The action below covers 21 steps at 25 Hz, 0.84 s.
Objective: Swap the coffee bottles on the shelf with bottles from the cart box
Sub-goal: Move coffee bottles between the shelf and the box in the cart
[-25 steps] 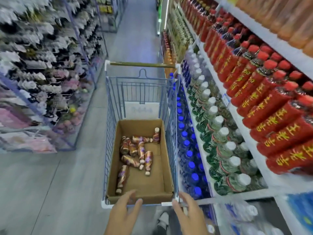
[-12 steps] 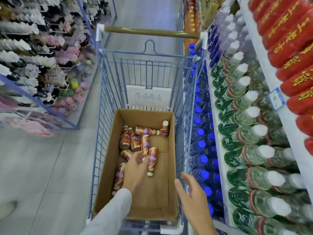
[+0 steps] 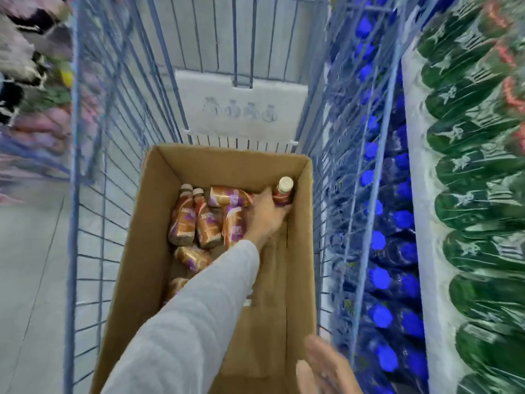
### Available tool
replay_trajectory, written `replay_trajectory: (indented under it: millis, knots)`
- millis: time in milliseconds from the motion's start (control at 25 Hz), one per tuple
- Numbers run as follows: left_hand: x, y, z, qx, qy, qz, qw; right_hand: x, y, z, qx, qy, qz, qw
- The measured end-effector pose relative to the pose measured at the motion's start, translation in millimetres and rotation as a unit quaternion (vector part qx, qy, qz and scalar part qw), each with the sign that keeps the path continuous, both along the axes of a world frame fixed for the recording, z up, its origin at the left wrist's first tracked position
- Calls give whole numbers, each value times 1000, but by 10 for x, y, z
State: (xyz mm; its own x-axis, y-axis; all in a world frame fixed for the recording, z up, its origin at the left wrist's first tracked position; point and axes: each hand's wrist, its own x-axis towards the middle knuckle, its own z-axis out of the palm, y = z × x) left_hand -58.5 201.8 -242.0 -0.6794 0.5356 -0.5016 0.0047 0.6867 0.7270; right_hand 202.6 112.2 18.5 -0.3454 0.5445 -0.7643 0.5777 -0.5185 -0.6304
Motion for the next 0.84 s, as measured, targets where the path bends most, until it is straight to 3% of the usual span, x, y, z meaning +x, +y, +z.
replay_trajectory:
  millis: [80,160,280,360,480,640,760,840]
  knots:
    - [22,83,-185,3,10,2,1000,-48,-39,-87,-30,35,53,998]
    - [74,62,-156,34,7,24,999,-232,-163,-174,-22,-6,100,995]
    - [167,-286,163,124,-58,148,979,-398,-292,-291,6,-26,-34,999]
    - [226,-728,585,152,-76,208,963,-536,-192,-279,10,-5,-47,999]
    - [304,-1549,1258,156,-132,279,938,-894,52,-403,36,1,73,997]
    - [520,-2383,1699,133,-176,327,919,-1482,482,-972,138,-9,215,967]
    - [685,-2730,1706,125,-201,361,902,-1785,735,-1522,203,-67,327,921]
    - [745,-2850,1689,124,-217,375,893,-1851,801,-1770,246,-80,431,865]
